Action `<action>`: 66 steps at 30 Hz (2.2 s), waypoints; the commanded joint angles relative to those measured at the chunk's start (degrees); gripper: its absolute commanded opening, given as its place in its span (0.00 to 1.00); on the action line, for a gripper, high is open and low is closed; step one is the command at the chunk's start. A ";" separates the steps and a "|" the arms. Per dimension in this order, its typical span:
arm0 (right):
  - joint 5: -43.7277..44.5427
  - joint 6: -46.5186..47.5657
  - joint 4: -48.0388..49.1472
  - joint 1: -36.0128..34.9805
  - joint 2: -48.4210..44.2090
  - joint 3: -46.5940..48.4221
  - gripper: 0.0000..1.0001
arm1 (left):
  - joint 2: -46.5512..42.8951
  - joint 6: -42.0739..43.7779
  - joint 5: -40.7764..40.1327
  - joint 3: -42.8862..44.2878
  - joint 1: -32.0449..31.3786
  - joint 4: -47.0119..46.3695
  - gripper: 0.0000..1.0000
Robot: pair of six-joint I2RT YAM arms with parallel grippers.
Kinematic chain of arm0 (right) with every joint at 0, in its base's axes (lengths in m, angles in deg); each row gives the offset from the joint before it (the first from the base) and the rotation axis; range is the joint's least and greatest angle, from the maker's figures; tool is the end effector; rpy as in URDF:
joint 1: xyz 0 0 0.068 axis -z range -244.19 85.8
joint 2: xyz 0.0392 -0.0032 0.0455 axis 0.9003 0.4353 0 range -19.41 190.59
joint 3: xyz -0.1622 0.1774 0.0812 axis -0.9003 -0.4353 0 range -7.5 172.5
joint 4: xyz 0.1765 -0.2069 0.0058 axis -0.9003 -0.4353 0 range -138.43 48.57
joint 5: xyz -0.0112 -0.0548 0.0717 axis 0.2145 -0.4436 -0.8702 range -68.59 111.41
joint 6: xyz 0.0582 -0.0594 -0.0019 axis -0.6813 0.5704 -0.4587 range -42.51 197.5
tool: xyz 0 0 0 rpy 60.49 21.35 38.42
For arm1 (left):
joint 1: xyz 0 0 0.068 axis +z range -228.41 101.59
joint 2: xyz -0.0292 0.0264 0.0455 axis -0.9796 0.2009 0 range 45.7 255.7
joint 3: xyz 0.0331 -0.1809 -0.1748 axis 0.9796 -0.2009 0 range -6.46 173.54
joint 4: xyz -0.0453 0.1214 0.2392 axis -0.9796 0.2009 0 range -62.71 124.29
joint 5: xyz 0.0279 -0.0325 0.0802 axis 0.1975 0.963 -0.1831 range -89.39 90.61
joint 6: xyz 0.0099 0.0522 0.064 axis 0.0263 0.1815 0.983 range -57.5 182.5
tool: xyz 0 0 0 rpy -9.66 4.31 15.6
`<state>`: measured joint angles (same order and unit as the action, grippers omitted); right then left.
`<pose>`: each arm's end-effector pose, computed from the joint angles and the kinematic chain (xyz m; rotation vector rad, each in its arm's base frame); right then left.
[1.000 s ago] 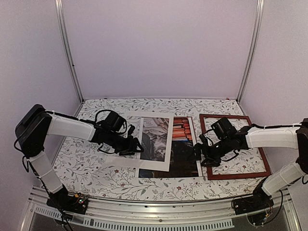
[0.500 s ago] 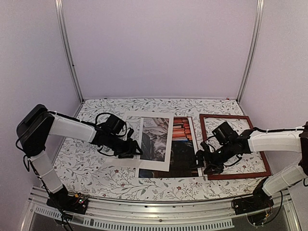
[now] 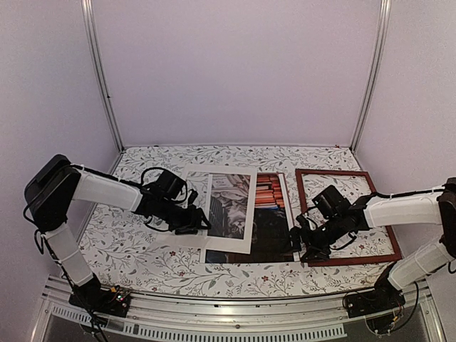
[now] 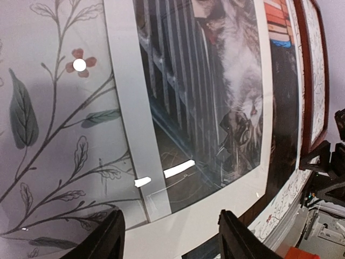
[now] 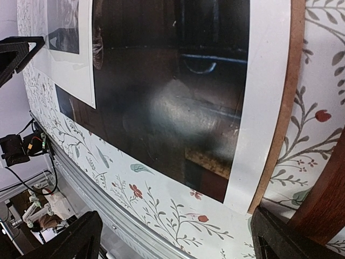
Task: Take the photo out of the frame
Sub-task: Pick up the photo from the backboard.
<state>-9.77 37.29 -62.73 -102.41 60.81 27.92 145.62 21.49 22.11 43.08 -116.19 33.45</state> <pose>0.1792 0.1890 0.0917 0.1225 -2.9411 -1.0286 0.2602 -0.2353 0.0768 0.0799 2.7762 -0.9357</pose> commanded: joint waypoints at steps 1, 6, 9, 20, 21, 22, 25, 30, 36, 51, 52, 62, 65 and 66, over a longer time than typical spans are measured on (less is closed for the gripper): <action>-0.73 -0.74 1.76 -0.27 1.21 -0.97 0.99 | 1.16 -0.59 -0.79 -1.44 -0.54 -0.44 0.62; -1.50 -1.01 2.97 -0.32 2.19 -1.10 0.99 | 1.16 -0.76 -0.81 -1.93 -0.54 -0.81 0.62; -1.75 -0.95 2.84 -0.29 2.18 -0.74 0.99 | 1.30 -0.77 -0.82 -2.15 -0.54 -0.81 0.61; -0.58 -1.22 -0.69 -0.28 -0.86 0.76 0.99 | 1.92 -1.19 -0.58 -2.61 -0.54 -1.75 0.61; -0.71 -1.31 -0.52 -0.28 -0.73 0.71 0.99 | 2.02 -1.23 -0.53 -2.56 -0.54 -1.68 0.61; -0.72 -1.43 -0.41 -0.28 -0.69 0.70 0.99 | 2.07 -1.16 -0.51 -2.60 -0.54 -1.70 0.61; -0.72 -1.39 -0.70 -0.28 -0.68 0.87 0.99 | 2.11 -1.08 -0.54 -2.55 -0.54 -1.71 0.61; -0.95 -1.58 -1.00 -0.28 -1.24 1.48 0.99 | 2.35 -1.09 -0.40 -2.55 -0.54 -1.84 0.61; -1.43 -1.81 -0.97 -0.28 -1.61 2.08 0.99 | 2.54 -1.11 -0.36 -2.35 -0.54 -1.86 0.61; -0.95 -2.34 1.68 -0.28 0.21 0.38 0.99 | 2.63 -1.04 -0.30 -2.39 -0.54 -1.85 0.61; -1.16 -2.49 2.16 -0.28 0.34 0.09 0.99 | 2.65 -1.01 -0.28 -2.42 -0.54 -1.90 0.61; -0.64 -2.78 3.21 -0.28 1.25 -0.95 0.99 | 2.54 -1.07 -0.33 -2.56 -0.54 -1.90 0.61; -0.47 -2.86 2.97 -0.30 1.08 -1.05 0.99 | 2.50 -1.09 -0.32 -2.60 -0.54 -1.86 0.61; -0.30 -2.86 2.68 -0.28 1.07 -1.05 0.99 | 2.49 -1.09 -0.33 -2.60 -0.54 -1.85 0.61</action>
<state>-10.64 34.80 -60.22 -102.41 61.42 27.88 146.01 20.46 22.42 41.82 -116.19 29.55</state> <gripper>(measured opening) 0.989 0.608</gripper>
